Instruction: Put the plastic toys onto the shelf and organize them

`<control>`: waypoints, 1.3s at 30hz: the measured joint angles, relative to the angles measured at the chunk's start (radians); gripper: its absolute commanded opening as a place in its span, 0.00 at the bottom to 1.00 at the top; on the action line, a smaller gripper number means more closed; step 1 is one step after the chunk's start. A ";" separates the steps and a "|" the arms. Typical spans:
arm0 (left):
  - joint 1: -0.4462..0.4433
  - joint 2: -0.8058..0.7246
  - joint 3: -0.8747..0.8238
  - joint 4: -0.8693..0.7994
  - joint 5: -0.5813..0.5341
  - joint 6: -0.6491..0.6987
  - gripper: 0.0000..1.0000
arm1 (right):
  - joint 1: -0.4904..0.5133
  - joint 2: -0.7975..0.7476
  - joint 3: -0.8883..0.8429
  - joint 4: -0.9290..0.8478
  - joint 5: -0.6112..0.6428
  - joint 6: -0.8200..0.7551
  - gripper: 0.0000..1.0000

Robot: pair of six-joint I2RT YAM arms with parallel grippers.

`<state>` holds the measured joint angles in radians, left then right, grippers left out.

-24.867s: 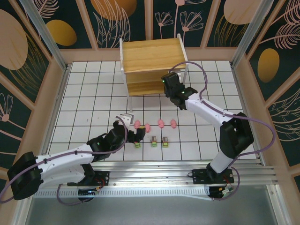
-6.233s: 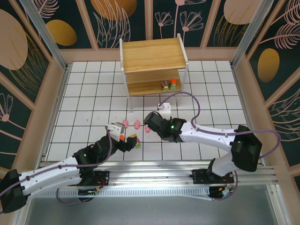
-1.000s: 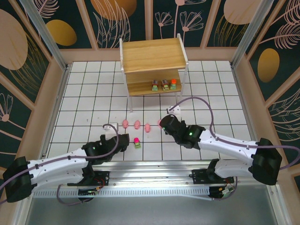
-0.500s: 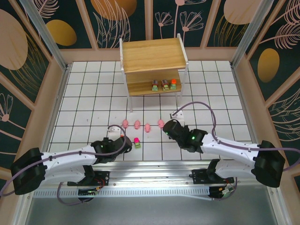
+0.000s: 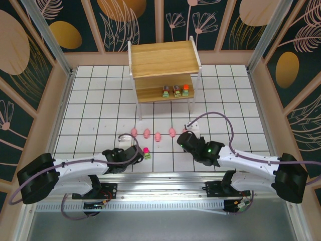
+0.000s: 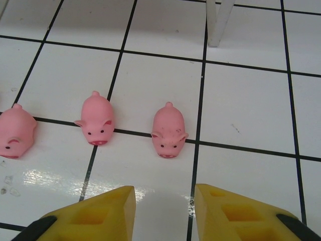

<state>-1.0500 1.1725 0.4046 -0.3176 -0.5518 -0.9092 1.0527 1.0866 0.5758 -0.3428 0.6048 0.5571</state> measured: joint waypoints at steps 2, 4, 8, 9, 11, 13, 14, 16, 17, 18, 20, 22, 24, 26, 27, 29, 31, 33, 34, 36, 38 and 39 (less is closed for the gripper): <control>0.008 0.000 0.000 0.010 0.009 0.007 0.60 | 0.000 0.000 -0.004 0.001 0.000 0.000 0.37; 0.018 0.000 0.000 0.022 0.023 0.015 0.58 | -0.002 -0.001 -0.005 0.003 0.000 0.000 0.37; 0.025 0.011 0.000 0.037 0.041 0.025 0.58 | -0.006 -0.005 -0.006 0.003 0.000 0.000 0.36; 0.025 0.018 0.000 0.039 0.047 0.029 0.58 | -0.006 -0.006 -0.006 0.003 0.000 0.000 0.36; 0.025 0.031 0.000 0.042 0.055 0.033 0.57 | -0.006 -0.006 -0.006 0.004 0.000 0.000 0.35; 0.026 0.039 0.000 0.046 0.061 0.035 0.56 | -0.006 -0.006 -0.006 0.004 0.000 0.000 0.35; 0.026 0.040 0.000 0.047 0.064 0.037 0.55 | -0.006 -0.006 -0.006 0.004 0.000 0.000 0.34; 0.029 0.041 0.000 0.049 0.072 0.041 0.54 | -0.006 -0.006 -0.006 0.004 0.000 0.000 0.32; 0.029 0.041 0.000 0.050 0.073 0.041 0.53 | -0.006 -0.006 -0.006 0.003 0.000 0.000 0.30; 0.029 0.041 0.000 0.050 0.074 0.041 0.53 | -0.006 -0.006 -0.006 0.004 0.000 0.000 0.29; 0.029 0.041 0.000 0.052 0.074 0.041 0.51 | -0.006 -0.006 -0.006 0.004 0.000 0.000 0.29; 0.031 0.041 0.000 0.052 0.074 0.041 0.50 | -0.006 -0.007 -0.006 0.004 0.000 0.000 0.28; 0.031 0.041 0.000 0.052 0.074 0.040 0.48 | -0.006 -0.007 -0.006 0.004 0.000 -0.001 0.27; 0.031 0.041 0.000 0.052 0.074 0.041 0.46 | -0.006 -0.007 -0.006 0.004 0.000 -0.001 0.27; 0.034 0.041 0.000 0.052 0.074 0.041 0.46 | -0.006 -0.007 -0.006 0.004 0.000 0.000 0.26; 0.035 0.042 0.000 0.052 0.074 0.041 0.45 | -0.006 -0.007 -0.008 0.005 0.000 0.000 0.26; 0.036 0.042 0.000 0.052 0.074 0.041 0.44 | -0.006 -0.007 -0.010 0.006 0.000 0.000 0.26; 0.037 0.048 0.000 0.052 0.075 0.041 0.43 | -0.006 -0.007 -0.010 0.006 0.000 0.000 0.25; 0.037 0.051 0.000 0.052 0.076 0.041 0.43 | -0.006 -0.007 -0.010 0.006 0.000 0.000 0.25; 0.037 0.057 0.000 0.052 0.077 0.041 0.42 | -0.006 -0.007 -0.010 0.006 0.000 0.000 0.25; 0.037 0.061 0.001 0.053 0.077 0.041 0.40 | -0.006 -0.007 -0.010 0.006 0.000 0.000 0.24; 0.037 0.063 0.001 0.053 0.077 0.041 0.38 | -0.006 -0.007 -0.010 0.006 0.000 0.000 0.24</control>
<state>-1.0130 1.2354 0.4053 -0.2649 -0.4744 -0.8680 1.0462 1.0794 0.5655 -0.3367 0.6052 0.5568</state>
